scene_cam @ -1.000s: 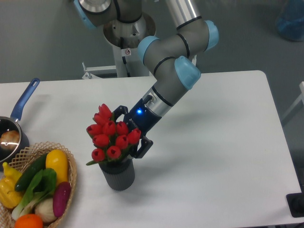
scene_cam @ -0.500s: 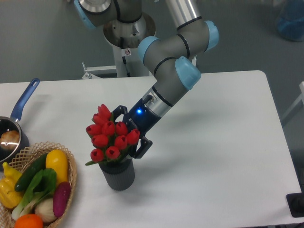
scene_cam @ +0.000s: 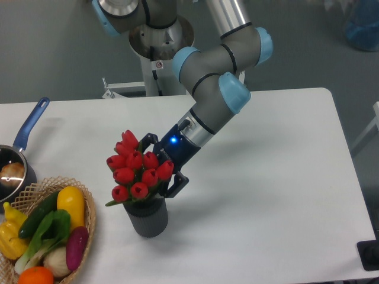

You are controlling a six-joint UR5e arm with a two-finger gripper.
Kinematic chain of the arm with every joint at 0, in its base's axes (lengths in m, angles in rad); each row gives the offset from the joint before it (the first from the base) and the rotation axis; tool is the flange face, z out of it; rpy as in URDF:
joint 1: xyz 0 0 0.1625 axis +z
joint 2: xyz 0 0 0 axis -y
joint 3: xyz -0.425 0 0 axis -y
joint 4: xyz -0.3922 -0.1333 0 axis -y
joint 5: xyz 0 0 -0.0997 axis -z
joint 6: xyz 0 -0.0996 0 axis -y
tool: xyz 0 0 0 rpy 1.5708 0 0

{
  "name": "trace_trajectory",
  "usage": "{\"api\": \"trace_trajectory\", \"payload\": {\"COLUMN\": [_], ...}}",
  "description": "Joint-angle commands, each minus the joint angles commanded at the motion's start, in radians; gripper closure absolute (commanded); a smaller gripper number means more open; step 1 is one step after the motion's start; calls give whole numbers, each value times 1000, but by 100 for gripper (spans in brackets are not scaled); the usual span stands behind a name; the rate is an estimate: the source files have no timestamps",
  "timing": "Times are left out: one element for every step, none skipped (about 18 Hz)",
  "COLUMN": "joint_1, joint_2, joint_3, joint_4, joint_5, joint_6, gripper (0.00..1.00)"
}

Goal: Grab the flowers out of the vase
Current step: 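Close the gripper on the tulip stems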

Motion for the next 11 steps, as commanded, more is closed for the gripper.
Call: {"api": "trace_trajectory", "payload": {"joint_1": [2,3,3,3,3,3,5,5,5,6,6], "joint_2": [0,0,0,0,0,2,0,0,0,2,2], "joint_3": [0,0,0,0,0,-2,-3,-3,-5,-5,-5], "joint_4": [0,2,2,0,2,2,2,2,0,2,2], "joint_5": [0,0,0,0,0,0,0,0,0,-2,-2], "joint_6": [0,2,2,0,0,0,0,0,0,0,0], "gripper": [19,20,21,22,23,28,30,30,30,31,33]}}
